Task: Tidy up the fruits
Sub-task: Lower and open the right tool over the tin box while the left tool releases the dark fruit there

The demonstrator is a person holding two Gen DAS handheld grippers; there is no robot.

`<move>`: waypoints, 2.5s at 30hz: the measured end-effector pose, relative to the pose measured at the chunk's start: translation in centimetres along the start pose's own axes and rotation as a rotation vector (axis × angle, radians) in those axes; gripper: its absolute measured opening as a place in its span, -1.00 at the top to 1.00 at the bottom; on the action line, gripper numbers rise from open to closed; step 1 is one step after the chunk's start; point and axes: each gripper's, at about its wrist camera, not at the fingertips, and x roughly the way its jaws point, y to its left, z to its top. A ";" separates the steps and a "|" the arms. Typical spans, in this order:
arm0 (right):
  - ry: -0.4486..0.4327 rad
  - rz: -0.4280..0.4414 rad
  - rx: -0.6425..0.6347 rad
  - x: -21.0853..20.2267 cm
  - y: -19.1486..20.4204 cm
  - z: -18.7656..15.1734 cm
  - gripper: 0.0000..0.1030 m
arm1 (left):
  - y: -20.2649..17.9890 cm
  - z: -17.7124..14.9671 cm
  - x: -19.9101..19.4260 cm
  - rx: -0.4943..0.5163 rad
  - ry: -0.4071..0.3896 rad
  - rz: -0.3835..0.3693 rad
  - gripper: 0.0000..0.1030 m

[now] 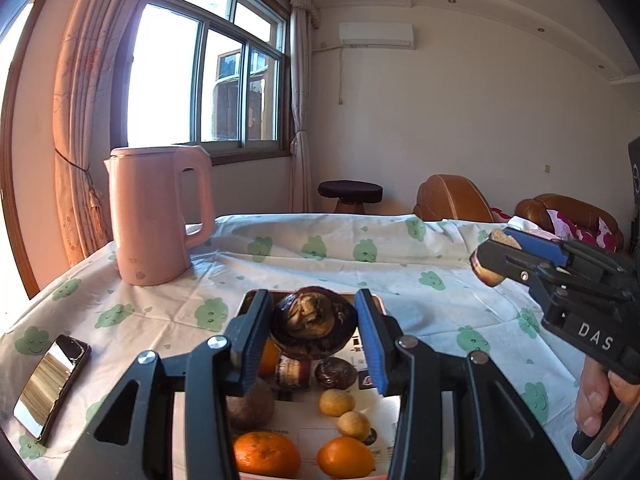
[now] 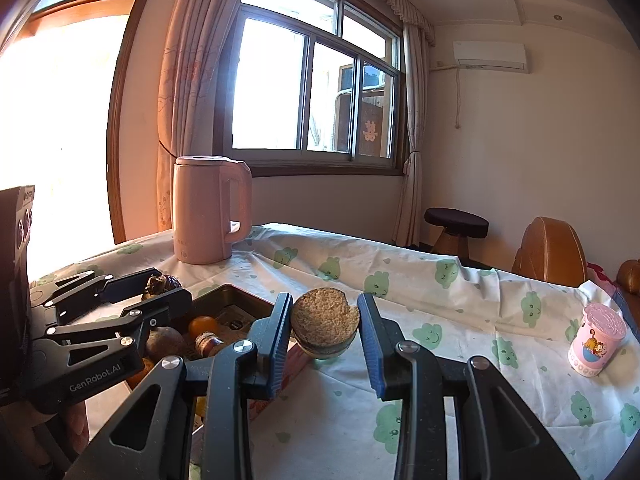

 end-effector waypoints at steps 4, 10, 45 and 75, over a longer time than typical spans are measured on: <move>0.013 0.031 -0.006 1.1 1.2 0.1 0.32 | 1.6 -0.4 0.6 -0.028 0.033 0.025 0.14; 0.046 0.076 -0.014 2.9 3.1 -0.3 0.32 | 2.5 -1.0 1.0 -0.035 0.070 0.036 0.14; 0.198 0.111 -0.035 7.4 6.3 -2.4 0.32 | 3.3 -2.4 2.2 -0.016 0.167 0.038 0.14; 0.279 0.135 -0.020 9.0 6.4 -3.5 0.32 | 3.2 -2.6 2.5 0.003 0.190 0.043 0.08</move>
